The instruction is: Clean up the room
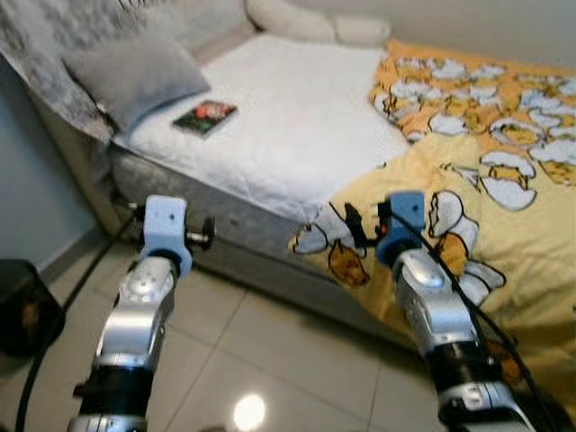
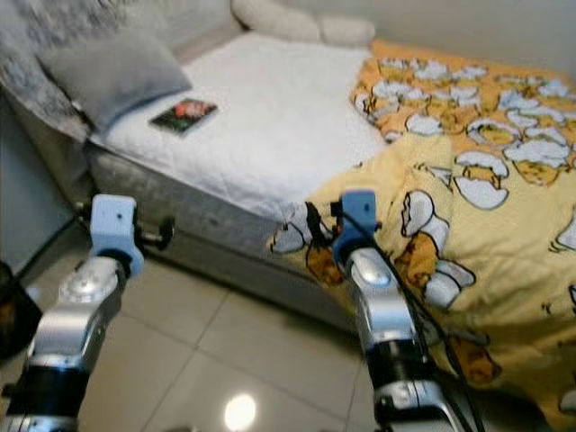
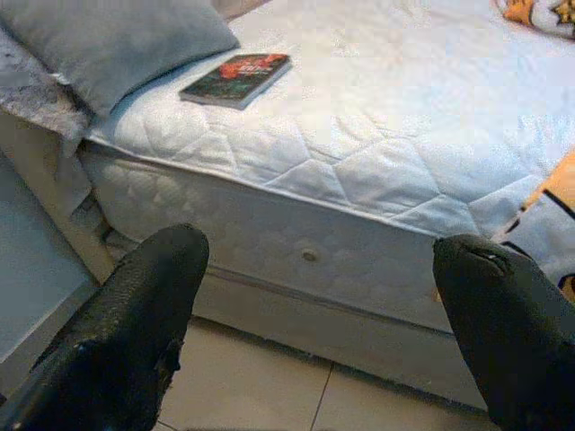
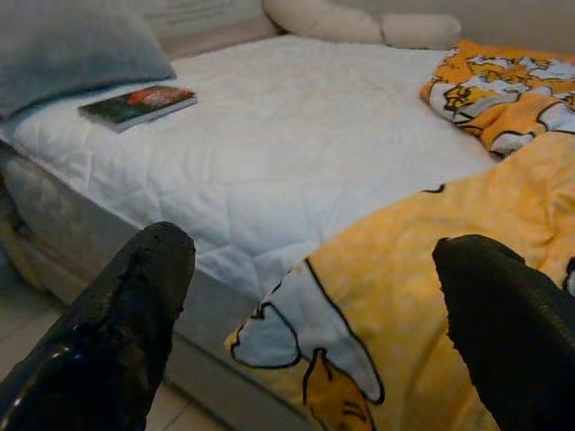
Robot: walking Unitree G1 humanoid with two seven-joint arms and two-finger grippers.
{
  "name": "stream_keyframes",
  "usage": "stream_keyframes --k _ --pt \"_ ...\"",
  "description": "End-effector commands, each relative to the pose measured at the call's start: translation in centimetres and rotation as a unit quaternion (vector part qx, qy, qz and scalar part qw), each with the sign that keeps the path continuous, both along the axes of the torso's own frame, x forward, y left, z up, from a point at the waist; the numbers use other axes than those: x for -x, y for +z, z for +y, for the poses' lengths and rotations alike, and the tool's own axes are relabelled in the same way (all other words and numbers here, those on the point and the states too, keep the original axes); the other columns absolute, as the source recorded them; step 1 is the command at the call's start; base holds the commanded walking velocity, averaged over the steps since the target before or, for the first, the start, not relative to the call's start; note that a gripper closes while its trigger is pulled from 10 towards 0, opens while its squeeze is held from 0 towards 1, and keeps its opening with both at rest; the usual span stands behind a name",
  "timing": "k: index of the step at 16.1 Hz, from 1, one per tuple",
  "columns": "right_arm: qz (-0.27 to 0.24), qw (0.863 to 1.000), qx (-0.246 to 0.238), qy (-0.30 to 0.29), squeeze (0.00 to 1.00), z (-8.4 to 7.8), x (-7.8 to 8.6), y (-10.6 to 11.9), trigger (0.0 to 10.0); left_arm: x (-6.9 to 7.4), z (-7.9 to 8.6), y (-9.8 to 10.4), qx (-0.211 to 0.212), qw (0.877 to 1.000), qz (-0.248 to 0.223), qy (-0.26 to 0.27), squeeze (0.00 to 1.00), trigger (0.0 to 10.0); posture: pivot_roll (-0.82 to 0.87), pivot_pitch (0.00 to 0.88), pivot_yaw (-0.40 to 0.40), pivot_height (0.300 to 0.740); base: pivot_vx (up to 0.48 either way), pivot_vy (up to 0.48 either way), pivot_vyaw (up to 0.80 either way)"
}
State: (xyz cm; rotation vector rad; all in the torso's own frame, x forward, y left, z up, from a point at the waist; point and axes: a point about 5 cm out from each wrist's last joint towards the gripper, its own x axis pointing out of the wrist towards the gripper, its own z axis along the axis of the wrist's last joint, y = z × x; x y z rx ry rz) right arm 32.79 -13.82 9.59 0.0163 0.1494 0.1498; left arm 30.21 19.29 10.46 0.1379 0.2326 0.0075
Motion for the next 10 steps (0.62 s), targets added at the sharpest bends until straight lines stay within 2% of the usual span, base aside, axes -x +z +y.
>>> stream_keyframes --k 1,6,10 --pt "0.009 1.000 0.001 -0.009 0.00 -0.42 0.02 -0.30 10.0 -0.28 -0.29 0.60 -0.001 1.000 -0.010 -0.009 0.00 10.0 -0.03 0.000 -0.006 0.740 0.379 0.000 0.00" --pt "0.013 1.000 -0.002 -0.014 0.00 -0.48 -0.10 -0.39 10.0 -0.35 -0.59 0.47 -0.006 1.000 -0.004 -0.017 0.00 10.0 -0.03 0.000 -0.004 0.740 0.380 0.000 0.00" --pt "0.020 1.000 -0.008 -0.016 0.00 -0.59 -0.09 -0.55 10.0 -0.37 -0.98 0.42 -0.013 1.000 -0.002 -0.022 0.00 10.0 -0.03 0.000 -0.011 0.740 0.375 0.000 -0.73"
